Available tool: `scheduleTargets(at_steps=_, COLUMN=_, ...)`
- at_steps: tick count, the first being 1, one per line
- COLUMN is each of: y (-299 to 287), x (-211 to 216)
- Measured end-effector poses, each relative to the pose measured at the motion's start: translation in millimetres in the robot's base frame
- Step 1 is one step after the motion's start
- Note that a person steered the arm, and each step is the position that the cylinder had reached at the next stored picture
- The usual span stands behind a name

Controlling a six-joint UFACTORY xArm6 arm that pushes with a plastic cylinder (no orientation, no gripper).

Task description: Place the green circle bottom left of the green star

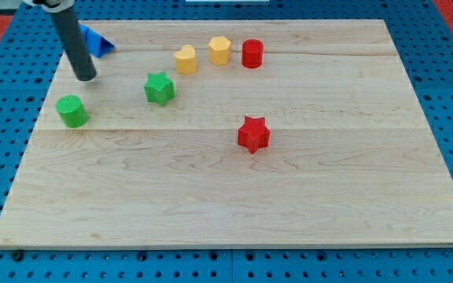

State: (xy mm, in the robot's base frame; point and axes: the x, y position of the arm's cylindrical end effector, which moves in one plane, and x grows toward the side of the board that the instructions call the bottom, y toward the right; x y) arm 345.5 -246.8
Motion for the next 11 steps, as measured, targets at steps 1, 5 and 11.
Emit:
scheduleTargets(at_steps=1, y=-38.7, x=51.0)
scheduleTargets(at_steps=5, y=21.6, x=118.2)
scheduleTargets(at_steps=11, y=205.0, x=174.0)
